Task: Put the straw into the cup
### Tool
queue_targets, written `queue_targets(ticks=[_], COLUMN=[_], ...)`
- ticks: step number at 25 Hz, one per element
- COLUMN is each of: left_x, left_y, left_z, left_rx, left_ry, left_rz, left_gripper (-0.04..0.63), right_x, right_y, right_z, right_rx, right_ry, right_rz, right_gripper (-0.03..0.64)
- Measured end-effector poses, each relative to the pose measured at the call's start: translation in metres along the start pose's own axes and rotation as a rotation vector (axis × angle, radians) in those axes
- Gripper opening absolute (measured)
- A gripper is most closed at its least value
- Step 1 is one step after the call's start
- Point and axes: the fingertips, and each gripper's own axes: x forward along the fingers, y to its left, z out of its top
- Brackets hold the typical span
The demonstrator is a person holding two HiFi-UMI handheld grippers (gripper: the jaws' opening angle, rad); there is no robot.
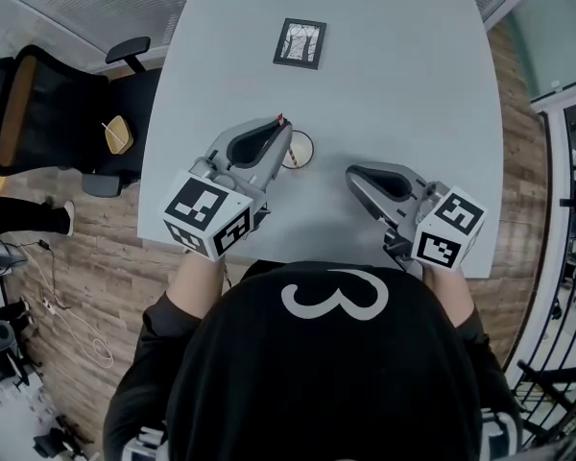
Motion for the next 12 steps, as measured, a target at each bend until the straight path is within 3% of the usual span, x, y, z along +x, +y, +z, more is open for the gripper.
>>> queue_targets(ticks=[12], left_x=[0.019], left_y=[0.041], left_z=[-0.019], left_rx=[-0.091], left_ry=[0.031], left_rz=[-0.003], left_gripper=[0.029], right_x=[0.012], right_y=[-0.027], right_z=[-0.014], right_rx=[0.053], right_ry=[0.018], right_rz=[-0.059], right_gripper=[0.015])
